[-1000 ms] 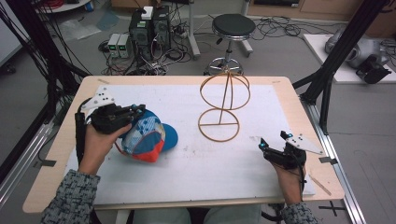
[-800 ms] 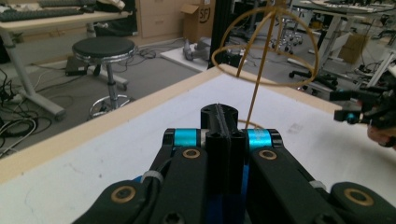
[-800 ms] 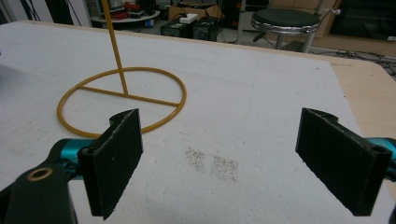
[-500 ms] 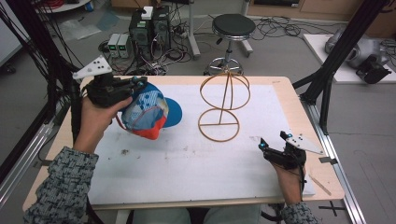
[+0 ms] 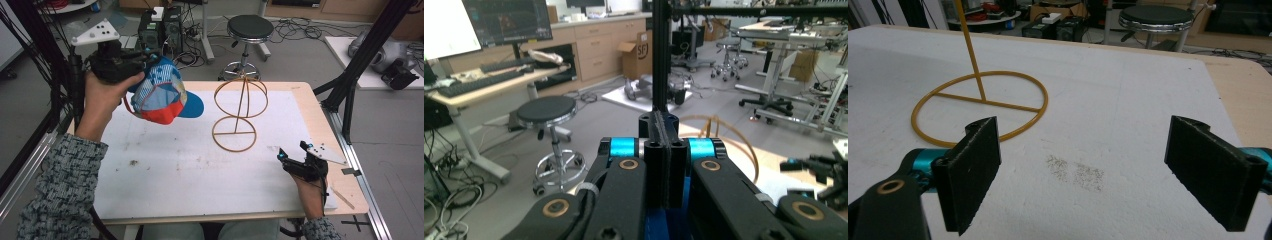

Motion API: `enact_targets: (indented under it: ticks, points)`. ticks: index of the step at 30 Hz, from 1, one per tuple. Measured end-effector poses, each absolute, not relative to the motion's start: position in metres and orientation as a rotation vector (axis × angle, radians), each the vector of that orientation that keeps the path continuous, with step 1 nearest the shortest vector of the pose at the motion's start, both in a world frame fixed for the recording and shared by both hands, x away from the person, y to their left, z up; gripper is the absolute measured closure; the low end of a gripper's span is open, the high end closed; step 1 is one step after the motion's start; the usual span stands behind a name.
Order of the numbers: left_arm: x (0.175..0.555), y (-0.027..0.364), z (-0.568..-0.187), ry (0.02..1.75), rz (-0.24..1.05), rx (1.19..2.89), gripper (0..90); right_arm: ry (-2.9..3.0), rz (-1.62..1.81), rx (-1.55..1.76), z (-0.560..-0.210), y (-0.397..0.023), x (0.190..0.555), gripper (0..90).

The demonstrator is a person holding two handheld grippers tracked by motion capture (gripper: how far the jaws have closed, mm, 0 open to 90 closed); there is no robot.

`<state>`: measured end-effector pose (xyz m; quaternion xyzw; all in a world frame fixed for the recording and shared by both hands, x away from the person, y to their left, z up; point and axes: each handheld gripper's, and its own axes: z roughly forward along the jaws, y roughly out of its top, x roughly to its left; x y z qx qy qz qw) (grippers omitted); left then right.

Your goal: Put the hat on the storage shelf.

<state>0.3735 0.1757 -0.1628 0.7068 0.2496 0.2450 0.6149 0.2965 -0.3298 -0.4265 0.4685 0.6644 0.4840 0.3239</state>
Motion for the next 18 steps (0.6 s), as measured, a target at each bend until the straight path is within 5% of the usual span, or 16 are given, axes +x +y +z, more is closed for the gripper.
enact_targets:
  ticks: [18]
  points:
    - [0.396,0.123,-0.103,0.491,0.591,1.596,89.8,1.775,1.287,1.223,-0.429,-0.328,0.299,13.8]
